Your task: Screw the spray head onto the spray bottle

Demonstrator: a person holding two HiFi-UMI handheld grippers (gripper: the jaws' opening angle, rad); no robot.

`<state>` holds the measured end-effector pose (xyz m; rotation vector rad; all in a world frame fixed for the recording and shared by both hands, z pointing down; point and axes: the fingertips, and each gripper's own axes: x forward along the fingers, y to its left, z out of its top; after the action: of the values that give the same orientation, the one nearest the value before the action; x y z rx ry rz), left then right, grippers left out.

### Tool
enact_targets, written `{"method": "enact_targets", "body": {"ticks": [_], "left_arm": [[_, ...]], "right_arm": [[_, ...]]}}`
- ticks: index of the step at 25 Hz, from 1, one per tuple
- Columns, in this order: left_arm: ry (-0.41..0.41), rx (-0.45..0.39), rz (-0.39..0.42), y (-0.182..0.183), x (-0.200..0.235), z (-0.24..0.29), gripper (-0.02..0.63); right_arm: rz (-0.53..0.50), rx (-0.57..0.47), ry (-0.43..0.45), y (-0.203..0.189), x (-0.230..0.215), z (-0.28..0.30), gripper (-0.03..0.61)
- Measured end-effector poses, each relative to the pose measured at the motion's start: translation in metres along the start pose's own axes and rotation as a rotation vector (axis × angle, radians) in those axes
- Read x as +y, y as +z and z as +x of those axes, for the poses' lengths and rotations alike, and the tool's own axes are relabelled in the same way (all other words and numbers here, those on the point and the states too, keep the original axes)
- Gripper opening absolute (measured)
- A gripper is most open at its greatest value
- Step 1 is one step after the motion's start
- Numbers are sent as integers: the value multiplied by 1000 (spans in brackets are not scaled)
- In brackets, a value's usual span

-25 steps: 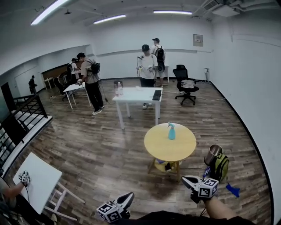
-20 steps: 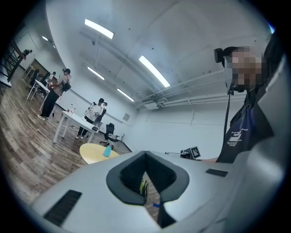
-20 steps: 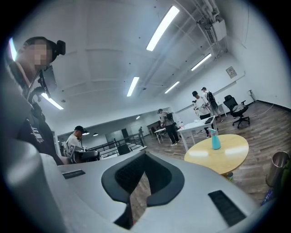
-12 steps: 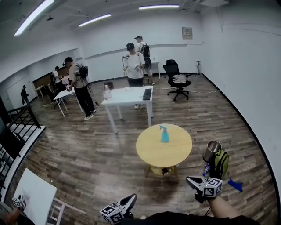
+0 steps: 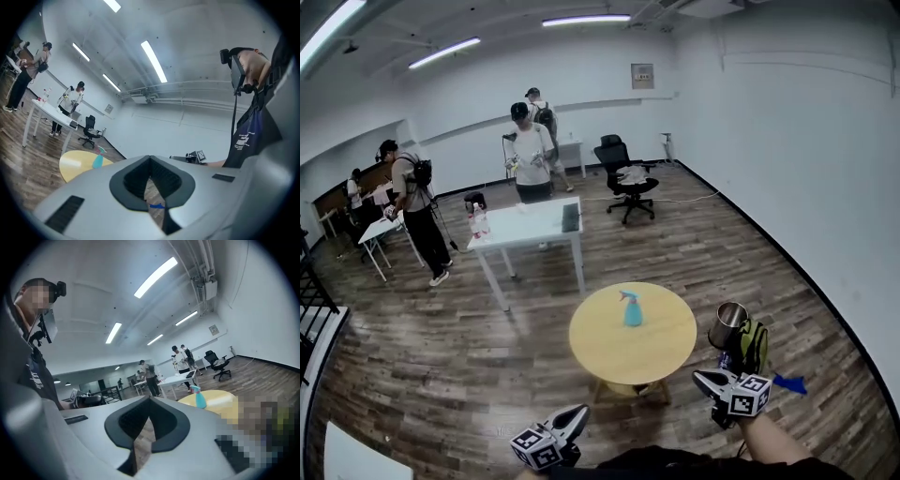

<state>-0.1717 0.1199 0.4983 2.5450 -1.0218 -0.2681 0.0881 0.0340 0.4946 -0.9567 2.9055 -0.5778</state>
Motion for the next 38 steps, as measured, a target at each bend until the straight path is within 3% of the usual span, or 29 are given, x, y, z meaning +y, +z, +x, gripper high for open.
{"method": "enact_targets", "body": {"ticks": [5,11,17,25,30,34,38], "left_arm": [[-33,9,-25,28,62,12,21],[2,30,-44,20,114,43,21],[100,4,-13,27,149,117,21],[250,-62,-23,32,162,255,20],[272,-30,-11,29,171,314,21],[302,-11,-21,38,208,336,21],[264,-16,-35,48,247,355,21]], "right_arm": [[-2,39,-15,-5,-3,57,5],[18,25,-25,11,-61,94,5],[19,52,89,32,-148,137,5],[-18,80,251,117,-291,176,5],[5,100,309,116,-344,200,5],[34,108,299,115,-383,225,5],[50,115,233,116,-414,244,5]]}}
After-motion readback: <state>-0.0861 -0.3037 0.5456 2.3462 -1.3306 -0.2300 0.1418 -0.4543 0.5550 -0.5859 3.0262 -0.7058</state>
